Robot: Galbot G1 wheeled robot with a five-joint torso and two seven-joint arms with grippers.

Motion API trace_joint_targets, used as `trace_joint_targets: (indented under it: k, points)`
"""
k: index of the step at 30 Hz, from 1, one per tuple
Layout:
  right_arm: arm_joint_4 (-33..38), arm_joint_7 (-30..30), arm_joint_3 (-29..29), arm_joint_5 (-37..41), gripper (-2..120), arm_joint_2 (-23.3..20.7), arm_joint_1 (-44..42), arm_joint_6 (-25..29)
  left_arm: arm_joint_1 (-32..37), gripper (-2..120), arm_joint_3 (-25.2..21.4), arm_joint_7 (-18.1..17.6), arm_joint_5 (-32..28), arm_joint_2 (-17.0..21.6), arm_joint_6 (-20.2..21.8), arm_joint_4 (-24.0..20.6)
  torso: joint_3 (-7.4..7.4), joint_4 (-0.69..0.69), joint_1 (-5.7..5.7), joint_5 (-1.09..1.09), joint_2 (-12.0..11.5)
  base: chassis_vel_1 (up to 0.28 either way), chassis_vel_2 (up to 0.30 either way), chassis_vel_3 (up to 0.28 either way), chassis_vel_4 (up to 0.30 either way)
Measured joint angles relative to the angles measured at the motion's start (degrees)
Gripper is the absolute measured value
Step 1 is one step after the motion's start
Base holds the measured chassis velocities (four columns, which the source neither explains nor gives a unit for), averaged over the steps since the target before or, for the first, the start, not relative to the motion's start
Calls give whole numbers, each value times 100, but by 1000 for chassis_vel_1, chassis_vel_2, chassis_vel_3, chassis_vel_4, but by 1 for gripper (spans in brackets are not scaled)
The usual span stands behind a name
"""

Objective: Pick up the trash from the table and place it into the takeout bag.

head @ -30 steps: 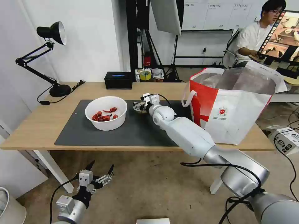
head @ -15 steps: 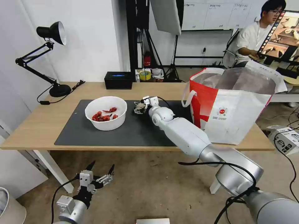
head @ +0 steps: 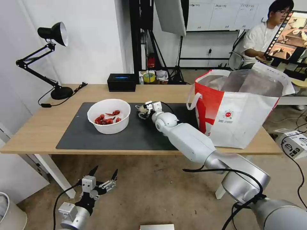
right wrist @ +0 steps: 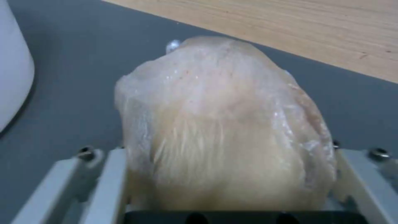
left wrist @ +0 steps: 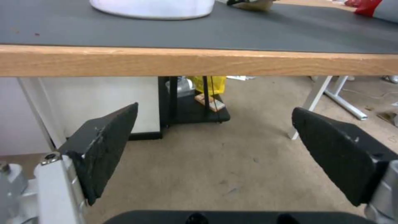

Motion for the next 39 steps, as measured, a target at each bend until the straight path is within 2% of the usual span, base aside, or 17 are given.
trace_joint_targets:
  k: [3, 6, 7, 10, 12, 14, 15, 18, 19, 22, 24, 26, 27, 30, 31, 34, 39]
  points:
    - [157, 59, -17, 60, 43, -115, -36, -6, 22, 100, -15, 0, 2, 0, -5, -20, 0, 0, 0, 0, 0, 0, 0, 0, 0]
    - [606, 206, -18, 171, 28, -382, -144, -7, 61, 100, -20, 0, 40, -23, -8, -79, 0, 1, 0, 0, 0, 0, 0, 0, 0]
    - [606, 206, -18, 171, 28, -382, -144, -7, 61, 100, -20, 0, 40, -23, -8, -79, 0, 1, 0, 0, 0, 0, 0, 0, 0]
    - [1349, 382, 17, 258, 14, -802, -324, -7, 99, 100, -3, 0, 96, -66, -8, -126, 0, 0, 0, 1, 0, 0, 0, 0, 0]
    - [1562, 430, 43, 275, 13, -923, -383, -6, 111, 100, 0, 0, 111, -76, -8, -140, 0, 0, 0, 1, 0, 0, 0, 0, 0]
    - [2315, 559, 146, 359, 7, -1311, -584, -7, 151, 100, 12, 0, 161, -102, -8, -186, 0, -1, 0, 1, 0, 0, 0, 0, 0]
    - [2315, 559, 146, 359, 7, -1311, -584, -7, 151, 100, 12, 0, 161, -102, -8, -186, 0, -1, 0, 1, 0, 0, 0, 0, 0]
    - [3311, 665, 384, 497, 7, -1855, -926, -8, 196, 100, 29, -1, 222, -126, -9, -239, 0, -1, -1, 2, 1, 0, 0, 0, 0]
    - [3311, 665, 384, 497, 7, -1855, -926, -8, 196, 100, 29, -1, 222, -126, -9, -239, 0, -1, -1, 2, 1, 0, 0, 0, 0]
    - [4379, 698, 844, 521, 7, -2484, -1368, -6, 239, 100, 51, -4, 284, -134, -5, -302, -1, -3, -1, 2, 1, 0, 0, 0, 0]
    - [4607, 698, 955, 520, 7, -2607, -1460, 11, 247, 100, 56, -4, 297, -134, -3, -320, 0, -2, -1, 2, 1, 0, 0, 0, 0]
    - [5304, 695, 1369, 512, 7, -3044, -1789, 160, 264, 100, 79, -8, 335, -142, 7, -357, -1, -2, -2, 1, 1, 0, 0, 0, 0]
    - [5304, 695, 1369, 512, 7, -3044, -1789, 160, 264, 100, 79, -8, 335, -142, 7, -357, -1, -2, -2, 1, 1, 0, 0, 0, 0]
    - [5989, 712, 1962, 524, 7, -3522, -2151, 366, 286, 100, 132, -8, 399, -191, 9, -408, -1, 0, -1, 1, 1, 0, 0, 0, 0]
    - [5989, 712, 1962, 524, 7, -3522, -2151, 366, 286, 100, 132, -8, 399, -191, 9, -408, -1, 0, -1, 1, 1, 0, 0, 0, 0]
    - [6554, 724, 2658, 477, 7, -3955, -2516, 602, 322, 100, 188, -9, 484, -241, 11, -470, -1, -2, -2, 2, 1, 0, 0, 0, 0]
    - [6728, 816, 3163, 216, 7, -4296, -2751, 1080, 339, 100, 235, -11, 559, -271, 8, -511, -1, -1, -1, 0, 1, 0, 0, 0, 0]
